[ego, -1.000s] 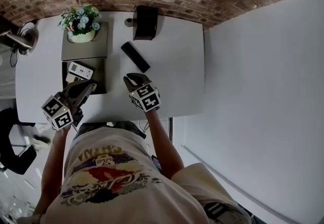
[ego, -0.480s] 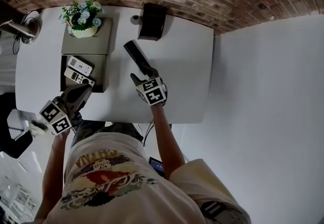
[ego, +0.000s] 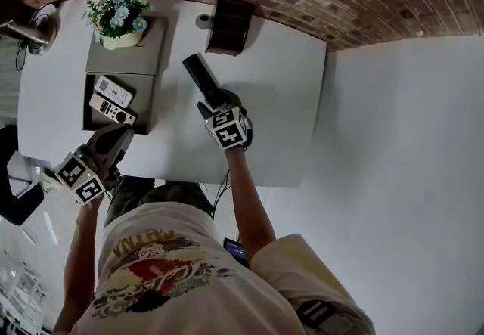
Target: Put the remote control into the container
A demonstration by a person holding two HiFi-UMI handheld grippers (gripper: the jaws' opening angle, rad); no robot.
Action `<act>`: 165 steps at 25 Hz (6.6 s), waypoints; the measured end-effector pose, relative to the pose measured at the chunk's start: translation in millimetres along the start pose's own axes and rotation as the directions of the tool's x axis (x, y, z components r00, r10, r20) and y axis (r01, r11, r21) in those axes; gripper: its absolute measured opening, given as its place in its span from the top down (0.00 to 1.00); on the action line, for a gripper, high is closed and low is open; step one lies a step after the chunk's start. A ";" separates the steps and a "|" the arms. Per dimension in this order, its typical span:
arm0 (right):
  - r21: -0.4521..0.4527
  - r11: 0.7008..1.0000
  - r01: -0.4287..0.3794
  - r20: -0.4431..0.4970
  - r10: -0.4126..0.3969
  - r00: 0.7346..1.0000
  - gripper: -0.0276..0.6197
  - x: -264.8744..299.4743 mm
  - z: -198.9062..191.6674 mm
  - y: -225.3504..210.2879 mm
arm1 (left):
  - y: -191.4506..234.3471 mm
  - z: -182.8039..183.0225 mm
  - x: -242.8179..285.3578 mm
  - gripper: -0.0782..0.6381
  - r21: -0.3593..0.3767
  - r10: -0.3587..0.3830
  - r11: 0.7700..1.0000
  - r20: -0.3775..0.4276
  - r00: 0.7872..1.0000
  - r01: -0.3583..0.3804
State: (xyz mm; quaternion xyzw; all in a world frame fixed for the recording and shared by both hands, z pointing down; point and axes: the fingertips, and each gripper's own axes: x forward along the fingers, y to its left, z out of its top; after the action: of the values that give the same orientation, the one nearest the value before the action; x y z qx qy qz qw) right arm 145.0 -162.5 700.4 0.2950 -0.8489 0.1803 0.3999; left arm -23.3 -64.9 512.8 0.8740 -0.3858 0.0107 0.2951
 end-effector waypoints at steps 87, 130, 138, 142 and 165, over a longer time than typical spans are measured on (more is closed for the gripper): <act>0.553 0.804 -0.219 0.186 0.137 0.973 0.60 -19.6 34.3 22.8 | -15.1 -4.8 -42.5 0.88 -0.031 -0.004 1.000 0.100 0.995 0.007; 0.541 0.767 -0.346 0.304 0.205 0.930 0.60 10.7 151.6 155.2 | 80.0 35.7 -130.3 0.88 0.004 -0.100 0.995 0.117 0.988 0.100; 0.529 0.768 -0.360 0.287 0.237 0.928 0.60 31.1 161.6 182.2 | 102.5 39.0 -147.3 0.88 0.003 -0.094 0.995 0.116 0.989 0.095; 0.509 0.779 -0.367 0.271 0.259 0.927 0.61 37.0 162.8 191.7 | 108.3 39.3 -149.5 0.88 -0.001 -0.087 0.996 0.120 0.989 0.087; 0.276 0.908 -0.315 0.046 0.314 0.948 0.60 69.3 142.0 228.7 | 123.3 33.5 -155.4 0.88 -0.051 -0.068 0.996 0.146 0.987 0.076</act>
State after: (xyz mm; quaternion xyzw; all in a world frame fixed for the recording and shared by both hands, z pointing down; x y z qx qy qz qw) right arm -118.9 -90.1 651.4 0.2081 -0.8512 0.3605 0.3195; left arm -223.3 -43.7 509.4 0.8772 -0.3746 -0.0741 0.2912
